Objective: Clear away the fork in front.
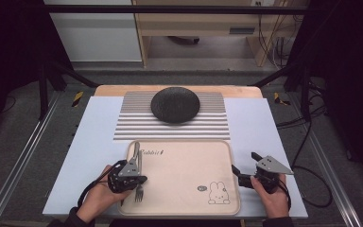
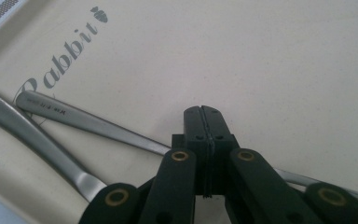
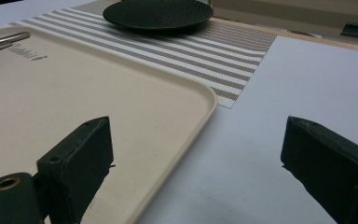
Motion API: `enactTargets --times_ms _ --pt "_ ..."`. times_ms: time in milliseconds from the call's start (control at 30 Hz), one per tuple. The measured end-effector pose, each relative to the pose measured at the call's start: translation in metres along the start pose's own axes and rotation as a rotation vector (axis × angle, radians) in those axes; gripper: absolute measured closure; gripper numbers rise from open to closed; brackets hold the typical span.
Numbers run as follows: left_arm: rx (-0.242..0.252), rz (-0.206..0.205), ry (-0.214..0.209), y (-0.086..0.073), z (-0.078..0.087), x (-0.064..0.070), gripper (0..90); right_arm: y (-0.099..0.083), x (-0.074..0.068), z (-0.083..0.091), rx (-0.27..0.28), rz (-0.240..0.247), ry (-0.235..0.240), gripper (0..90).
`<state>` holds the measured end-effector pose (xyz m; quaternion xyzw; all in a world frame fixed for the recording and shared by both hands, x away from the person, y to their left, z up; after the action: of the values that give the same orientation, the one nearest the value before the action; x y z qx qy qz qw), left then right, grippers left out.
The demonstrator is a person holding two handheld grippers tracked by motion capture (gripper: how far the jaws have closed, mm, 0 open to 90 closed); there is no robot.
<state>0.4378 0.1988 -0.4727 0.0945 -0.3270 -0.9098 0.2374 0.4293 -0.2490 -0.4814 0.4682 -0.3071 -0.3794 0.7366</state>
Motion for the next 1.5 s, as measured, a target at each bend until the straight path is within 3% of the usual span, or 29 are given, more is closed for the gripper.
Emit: enactTargets --times_ms 300,500,733,1033,1233,1500 --pt "0.016 0.012 0.011 -0.005 0.006 -0.004 90.0 0.000 -0.001 -0.001 -0.002 0.001 0.002 9.3" --pt "0.116 0.021 0.064 -0.003 0.011 -0.010 90.0 0.000 0.000 0.000 -0.002 0.001 0.001 9.3" --pt "0.229 0.063 0.132 -0.008 0.010 -0.020 90.0 -0.001 -0.001 0.000 -0.002 -0.001 -0.001 9.2" --pt "0.301 0.090 0.174 -0.014 0.014 -0.025 87.1 -0.001 -0.002 -0.001 -0.002 0.002 0.001 9.2" --pt "0.336 0.112 0.224 -0.014 0.018 -0.026 74.1 -0.001 -0.001 0.000 -0.002 0.003 0.000 9.0" --pt "0.367 0.177 0.306 -0.013 0.020 -0.030 36.7 -0.001 -0.002 -0.001 -0.003 0.004 -0.001 8.9"
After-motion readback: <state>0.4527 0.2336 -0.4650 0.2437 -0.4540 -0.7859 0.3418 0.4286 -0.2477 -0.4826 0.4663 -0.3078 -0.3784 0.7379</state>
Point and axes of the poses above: each handheld gripper's, and its own axes: z roughly backward along the jaws, y roughly out of its top, x roughly to its right, the point moved 1 cm from there along -z, roughly forward along the jaws, and after that the axes turned 5 degrees about z, right-handed, at the moved point
